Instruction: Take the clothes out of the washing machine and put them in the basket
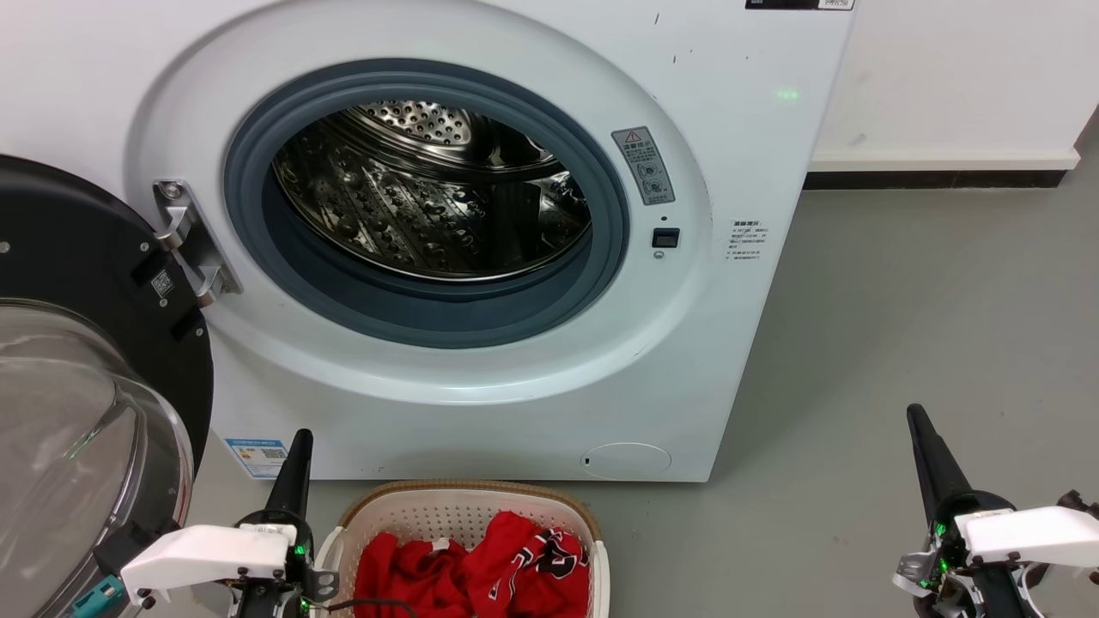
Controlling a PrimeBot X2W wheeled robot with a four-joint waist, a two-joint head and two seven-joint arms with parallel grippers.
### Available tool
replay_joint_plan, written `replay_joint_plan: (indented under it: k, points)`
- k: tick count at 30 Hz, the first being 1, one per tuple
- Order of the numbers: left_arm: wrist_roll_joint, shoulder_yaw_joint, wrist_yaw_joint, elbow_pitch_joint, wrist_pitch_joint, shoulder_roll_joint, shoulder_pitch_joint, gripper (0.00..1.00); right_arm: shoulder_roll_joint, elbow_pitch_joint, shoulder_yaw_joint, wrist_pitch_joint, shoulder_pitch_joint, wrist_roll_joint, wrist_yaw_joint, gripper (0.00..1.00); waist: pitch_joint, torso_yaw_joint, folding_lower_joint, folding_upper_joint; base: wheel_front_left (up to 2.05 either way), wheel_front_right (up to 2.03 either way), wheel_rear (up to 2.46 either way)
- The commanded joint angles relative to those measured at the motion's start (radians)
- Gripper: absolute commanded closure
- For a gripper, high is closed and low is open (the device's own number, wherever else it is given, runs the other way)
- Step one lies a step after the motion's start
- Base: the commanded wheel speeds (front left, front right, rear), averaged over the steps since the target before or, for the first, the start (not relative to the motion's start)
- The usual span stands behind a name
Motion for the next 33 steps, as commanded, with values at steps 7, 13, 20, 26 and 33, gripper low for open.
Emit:
replay_joint_plan:
  k: [7,13,20,26,33]
  points:
    - [-0.067,0.007,-0.015,0.003,0.017,-0.002,-0.027,1.00,-0.003,0.005,-0.006,0.018,-0.030,0.070,0.000,1.00,0.002,0.001,0.0000,0.0000,0.00,0.00,0.00]
    - [-0.116,0.012,-0.020,0.007,0.029,-0.004,-0.032,1.00,-0.002,0.010,-0.009,0.031,-0.037,0.118,0.000,1.00,0.004,0.003,0.0000,0.0000,0.00,0.00,0.00]
    - [-0.169,0.018,-0.028,0.011,0.041,-0.005,-0.041,1.00,-0.002,0.015,-0.012,0.043,-0.046,0.172,0.000,1.00,0.007,0.004,0.0000,0.0000,0.00,0.00,0.00]
    - [-0.211,0.022,-0.033,0.015,0.052,-0.007,-0.043,1.00,-0.001,0.019,-0.014,0.055,-0.048,0.216,0.000,1.00,0.009,0.005,0.0000,0.0000,0.00,0.00,0.00]
    - [-0.224,0.023,-0.036,0.015,0.055,-0.007,-0.045,1.00,0.000,0.020,-0.015,0.058,-0.049,0.226,0.000,1.00,0.009,0.006,0.0000,0.0000,0.00,0.00,0.00]
